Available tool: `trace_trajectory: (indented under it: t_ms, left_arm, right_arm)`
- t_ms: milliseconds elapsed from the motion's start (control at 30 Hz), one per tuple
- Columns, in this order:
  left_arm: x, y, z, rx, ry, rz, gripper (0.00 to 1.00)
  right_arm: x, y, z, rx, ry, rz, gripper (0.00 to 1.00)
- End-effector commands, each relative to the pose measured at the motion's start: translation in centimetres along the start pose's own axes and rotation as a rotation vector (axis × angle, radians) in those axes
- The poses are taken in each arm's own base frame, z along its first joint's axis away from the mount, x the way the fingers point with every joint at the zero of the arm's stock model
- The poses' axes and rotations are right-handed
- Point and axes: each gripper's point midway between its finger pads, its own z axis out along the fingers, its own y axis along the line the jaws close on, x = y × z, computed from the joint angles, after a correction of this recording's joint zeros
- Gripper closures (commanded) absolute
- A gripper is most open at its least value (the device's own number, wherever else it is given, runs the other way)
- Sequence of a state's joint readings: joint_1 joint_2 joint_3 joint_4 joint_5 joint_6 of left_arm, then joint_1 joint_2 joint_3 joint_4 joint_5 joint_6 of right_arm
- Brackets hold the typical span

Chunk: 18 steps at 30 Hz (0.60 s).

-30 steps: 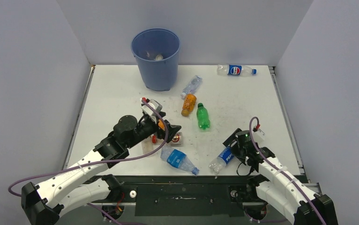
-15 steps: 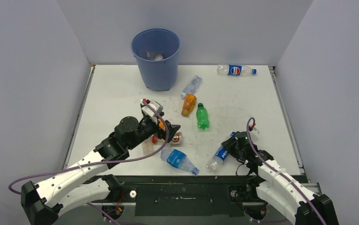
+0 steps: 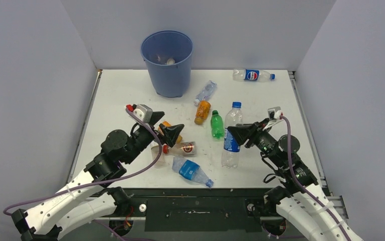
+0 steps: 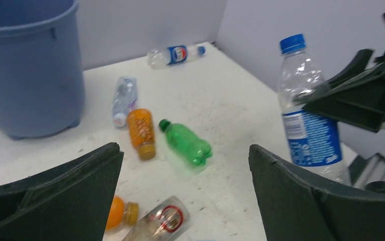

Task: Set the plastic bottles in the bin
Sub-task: Pick up the plastic bottle from the corner of the board, then place the plastic bottle in the trash bin.

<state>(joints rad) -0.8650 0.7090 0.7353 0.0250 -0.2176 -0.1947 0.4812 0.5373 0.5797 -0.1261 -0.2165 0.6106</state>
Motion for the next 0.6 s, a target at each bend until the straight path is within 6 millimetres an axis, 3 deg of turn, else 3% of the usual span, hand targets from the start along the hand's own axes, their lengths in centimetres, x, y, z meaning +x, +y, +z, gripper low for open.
trace_trajectory:
  t_ms: [0, 133, 267, 433, 567]
  left_arm:
    - [-7.7, -6.0, -0.5, 0.263, -0.12, -0.148, 0.04]
    - [-10.4, -9.9, -0.2, 0.434, -0.077, -0.243, 0.04]
    - [-11.9, -11.8, 1.2, 0.512, -0.026, -0.289, 0.04]
    - [-10.6, -12.8, 4.3, 0.546, 0.076, -0.349, 0.04]
    - [-10.5, -13.1, 5.5, 0.574, 0.09, -0.393, 0.04]
  right_arm:
    - [-3.3, 5.9, -0.8, -0.278, -0.088, -0.21, 0.75]
    - [-4.0, 8.7, -1.1, -0.409, -0.094, -0.291, 0.75]
    - [-4.7, 10.7, -1.3, -0.489, -0.105, -0.35, 0.76]
    - [-4.7, 12.7, -1.5, -0.576, -0.11, -0.385, 0.78]
    - [-4.6, 13.8, -1.5, -0.609, -0.117, -0.402, 0.79]
